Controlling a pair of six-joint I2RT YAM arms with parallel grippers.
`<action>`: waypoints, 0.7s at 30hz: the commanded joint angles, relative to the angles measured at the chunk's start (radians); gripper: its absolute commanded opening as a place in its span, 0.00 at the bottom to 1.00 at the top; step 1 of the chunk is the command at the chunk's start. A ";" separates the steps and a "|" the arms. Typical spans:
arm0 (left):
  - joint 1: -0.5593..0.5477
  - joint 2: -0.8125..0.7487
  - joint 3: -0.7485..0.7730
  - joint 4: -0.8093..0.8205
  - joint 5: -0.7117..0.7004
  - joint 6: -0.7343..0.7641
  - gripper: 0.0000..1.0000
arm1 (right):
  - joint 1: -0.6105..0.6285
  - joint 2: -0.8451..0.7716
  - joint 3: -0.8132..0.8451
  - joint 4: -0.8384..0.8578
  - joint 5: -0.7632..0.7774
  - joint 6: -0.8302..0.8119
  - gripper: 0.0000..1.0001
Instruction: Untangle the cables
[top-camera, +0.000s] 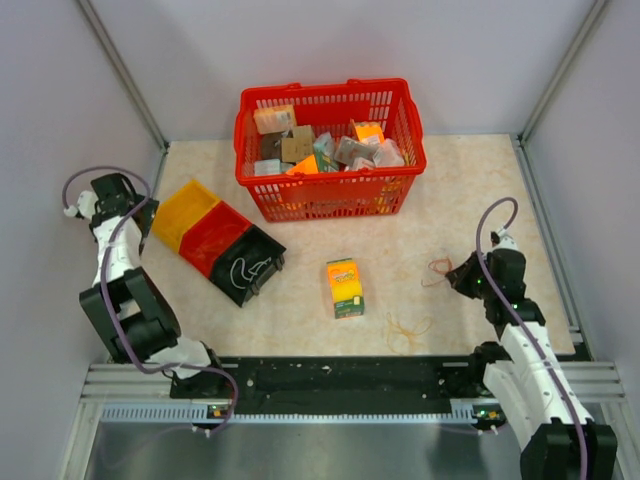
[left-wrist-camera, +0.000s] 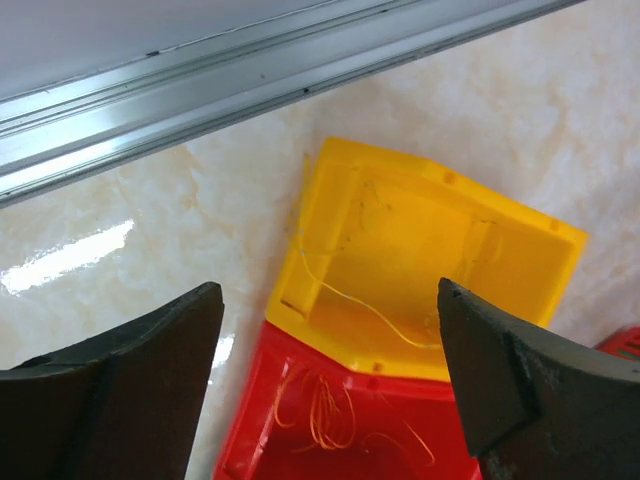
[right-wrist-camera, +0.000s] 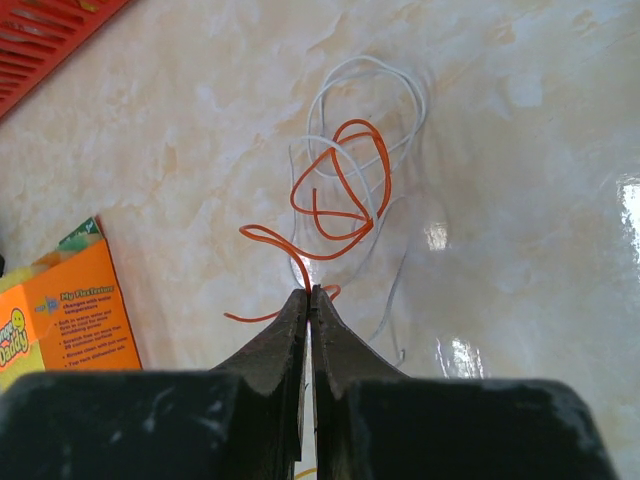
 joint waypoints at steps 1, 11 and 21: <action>0.052 0.079 -0.023 0.109 0.073 -0.031 0.87 | 0.009 0.039 0.060 0.027 -0.029 -0.025 0.00; 0.089 0.191 -0.027 0.221 0.208 -0.013 0.76 | 0.009 0.102 0.071 0.030 -0.045 -0.027 0.00; 0.087 0.262 -0.011 0.208 0.210 -0.036 0.52 | 0.009 0.082 0.068 0.011 -0.038 -0.016 0.00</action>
